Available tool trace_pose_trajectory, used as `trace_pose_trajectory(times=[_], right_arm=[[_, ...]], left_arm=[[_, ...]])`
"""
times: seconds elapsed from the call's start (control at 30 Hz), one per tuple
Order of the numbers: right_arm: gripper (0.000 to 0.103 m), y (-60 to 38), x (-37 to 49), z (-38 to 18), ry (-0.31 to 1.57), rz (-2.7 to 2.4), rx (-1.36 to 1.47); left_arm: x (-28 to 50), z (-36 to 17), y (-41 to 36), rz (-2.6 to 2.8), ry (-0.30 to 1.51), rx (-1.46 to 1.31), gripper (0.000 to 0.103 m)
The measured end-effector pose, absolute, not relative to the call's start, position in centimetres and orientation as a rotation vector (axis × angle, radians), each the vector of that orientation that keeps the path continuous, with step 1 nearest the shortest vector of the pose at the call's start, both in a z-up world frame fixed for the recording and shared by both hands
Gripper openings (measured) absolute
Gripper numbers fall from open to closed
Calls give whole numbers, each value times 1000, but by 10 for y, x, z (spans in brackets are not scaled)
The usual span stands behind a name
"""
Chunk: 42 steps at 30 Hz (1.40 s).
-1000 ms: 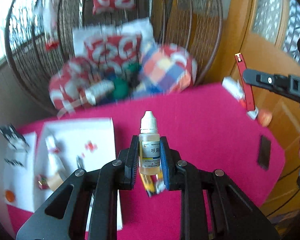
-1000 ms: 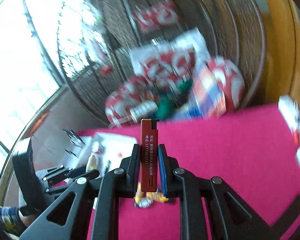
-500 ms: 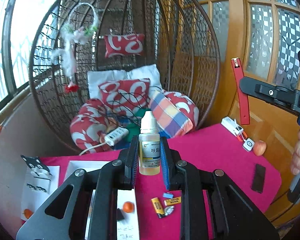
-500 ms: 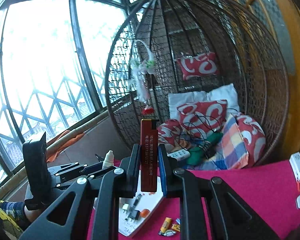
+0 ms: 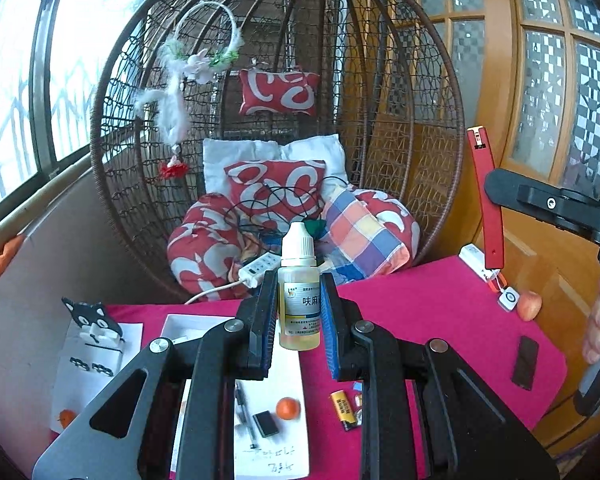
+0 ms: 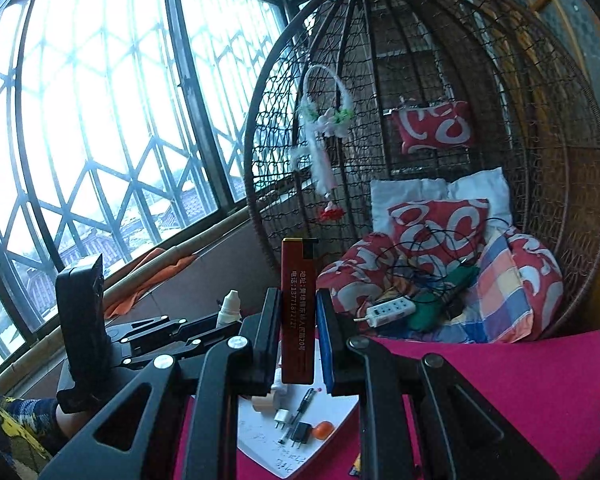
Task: Organize rigid objects
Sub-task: 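Lift and carry the eye-drop bottle and red USB stick over the tray, then open the left tool to drop the bottle while the right tool releases the USB stick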
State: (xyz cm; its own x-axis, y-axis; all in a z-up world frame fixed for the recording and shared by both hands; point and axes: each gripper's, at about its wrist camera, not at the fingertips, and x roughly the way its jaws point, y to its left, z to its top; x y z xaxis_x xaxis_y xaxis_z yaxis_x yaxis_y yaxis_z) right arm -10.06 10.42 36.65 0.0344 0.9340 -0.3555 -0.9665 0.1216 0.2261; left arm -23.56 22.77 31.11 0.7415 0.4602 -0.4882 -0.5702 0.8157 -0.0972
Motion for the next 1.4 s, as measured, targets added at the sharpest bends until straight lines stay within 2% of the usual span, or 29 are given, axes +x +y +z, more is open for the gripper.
trace_pose_trajectory(times=[0.87,1.4], right_arm=[[16,175,-163,347,558,1547,-129],[16,230,-176,316,687,1521,-149]], left_arm=[[-303,291,288,624,503,-302,19],[-316,258,339,599,576,-385,19]])
